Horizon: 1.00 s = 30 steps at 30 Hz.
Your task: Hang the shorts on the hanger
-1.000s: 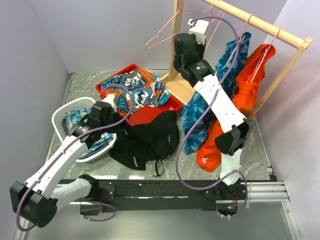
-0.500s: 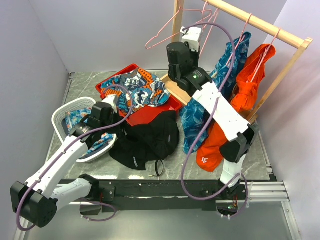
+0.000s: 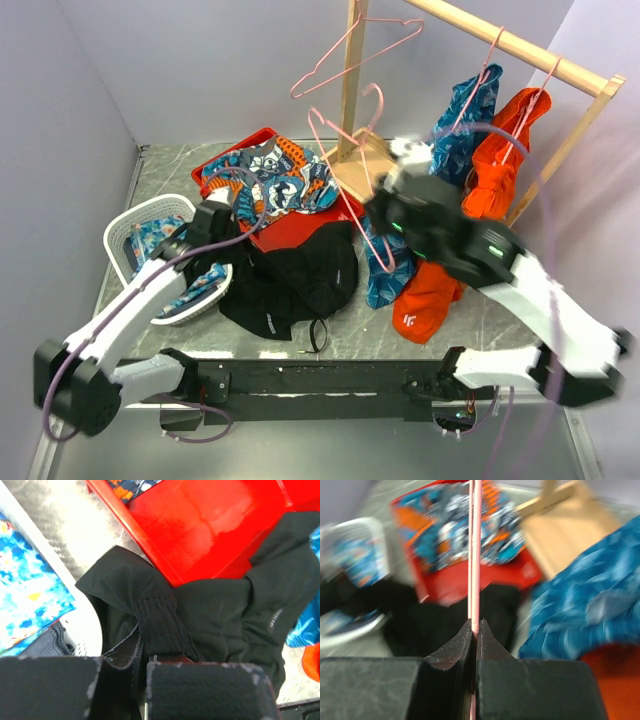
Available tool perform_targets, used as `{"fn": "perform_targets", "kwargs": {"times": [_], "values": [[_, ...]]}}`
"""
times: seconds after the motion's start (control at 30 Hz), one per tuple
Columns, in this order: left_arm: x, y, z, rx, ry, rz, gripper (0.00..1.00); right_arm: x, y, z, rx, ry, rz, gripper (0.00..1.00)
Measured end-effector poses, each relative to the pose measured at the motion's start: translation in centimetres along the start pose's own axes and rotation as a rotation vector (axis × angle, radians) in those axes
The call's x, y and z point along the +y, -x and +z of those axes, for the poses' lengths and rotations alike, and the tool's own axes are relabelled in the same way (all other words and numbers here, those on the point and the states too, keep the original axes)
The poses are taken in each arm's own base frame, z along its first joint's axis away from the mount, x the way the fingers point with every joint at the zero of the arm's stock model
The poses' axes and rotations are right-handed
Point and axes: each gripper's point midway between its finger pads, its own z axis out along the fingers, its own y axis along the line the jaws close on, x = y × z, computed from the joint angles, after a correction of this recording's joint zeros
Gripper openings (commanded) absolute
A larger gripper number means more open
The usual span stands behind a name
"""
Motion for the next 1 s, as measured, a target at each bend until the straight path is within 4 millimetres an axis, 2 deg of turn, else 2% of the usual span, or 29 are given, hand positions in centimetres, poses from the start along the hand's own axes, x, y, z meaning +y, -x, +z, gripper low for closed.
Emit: {"fn": "perform_targets", "kwargs": {"times": [0.13,0.27,0.33,0.53,0.73,0.87,1.0], "values": [[-0.3,0.4,1.8,0.039,0.04,-0.023,0.01,0.3,-2.5,-5.2,0.047,0.222,0.062,0.0],[-1.1,2.3,3.1,0.03,0.064,-0.026,0.01,0.9,-5.6,-8.5,0.137,0.382,0.073,0.0],[-1.1,3.0,3.2,0.018,0.073,-0.03,0.01,1.4,-6.9,-9.6,0.184,0.439,0.07,0.0],[-0.2,4.0,3.5,0.006,0.102,-0.047,0.01,2.5,-10.7,-10.5,0.347,0.528,0.039,0.0],[0.1,3.9,3.7,0.013,0.104,-0.044,0.01,3.1,-14.3,-9.8,0.481,0.535,0.011,0.0],[-0.4,3.8,3.3,0.026,0.069,-0.022,0.01,3.1,-15.7,-8.9,0.521,0.516,-0.002,0.0],[-1.0,4.0,1.7,0.015,0.021,0.004,0.01,3.4,-16.1,-7.6,0.513,0.493,-0.02,0.0]]}}
